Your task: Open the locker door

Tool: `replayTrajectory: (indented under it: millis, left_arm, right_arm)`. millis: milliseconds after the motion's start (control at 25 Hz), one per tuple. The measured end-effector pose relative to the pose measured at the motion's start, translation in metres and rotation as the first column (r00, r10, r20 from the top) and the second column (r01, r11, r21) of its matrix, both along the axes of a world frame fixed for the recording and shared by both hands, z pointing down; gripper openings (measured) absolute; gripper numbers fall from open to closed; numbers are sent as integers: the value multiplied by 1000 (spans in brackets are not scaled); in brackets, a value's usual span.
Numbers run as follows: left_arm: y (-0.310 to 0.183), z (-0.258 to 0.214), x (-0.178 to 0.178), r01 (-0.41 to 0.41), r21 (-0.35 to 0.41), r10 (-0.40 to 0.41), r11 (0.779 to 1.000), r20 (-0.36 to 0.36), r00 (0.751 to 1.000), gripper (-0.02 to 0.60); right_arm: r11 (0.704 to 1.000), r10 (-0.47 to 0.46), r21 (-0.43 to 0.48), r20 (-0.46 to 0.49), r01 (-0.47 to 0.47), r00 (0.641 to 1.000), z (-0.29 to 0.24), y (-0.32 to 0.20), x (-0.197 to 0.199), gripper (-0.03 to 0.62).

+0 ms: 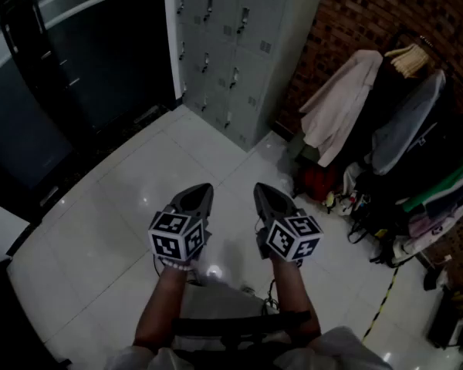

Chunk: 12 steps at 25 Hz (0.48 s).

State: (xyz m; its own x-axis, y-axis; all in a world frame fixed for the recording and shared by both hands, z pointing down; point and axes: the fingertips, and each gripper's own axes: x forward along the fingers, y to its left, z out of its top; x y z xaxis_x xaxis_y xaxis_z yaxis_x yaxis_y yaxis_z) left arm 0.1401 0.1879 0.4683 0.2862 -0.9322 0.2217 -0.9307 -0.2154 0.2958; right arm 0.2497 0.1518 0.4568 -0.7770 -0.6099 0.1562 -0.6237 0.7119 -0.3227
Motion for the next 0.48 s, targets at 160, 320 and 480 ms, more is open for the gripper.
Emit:
replayTrajectory:
  millis: [160, 320, 480]
  left_arm:
    - [-5, -1, -4, -1, 7, 1, 1000, -4, 1000, -5]
    - [-10, 2, -13, 2, 5, -2, 1000, -14, 1000, -5]
    - [-15, 6, -25, 2, 4, -2, 1000, -23, 1000, -5]
  right_arm:
    - [1000, -3, 5, -4, 3, 1000, -1, -4, -5, 8]
    - [1000, -7, 4, -12, 7, 1000, 1, -9, -15, 8]
    - [1000, -10, 4, -23, 10, 1000, 3, -13, -27, 8]
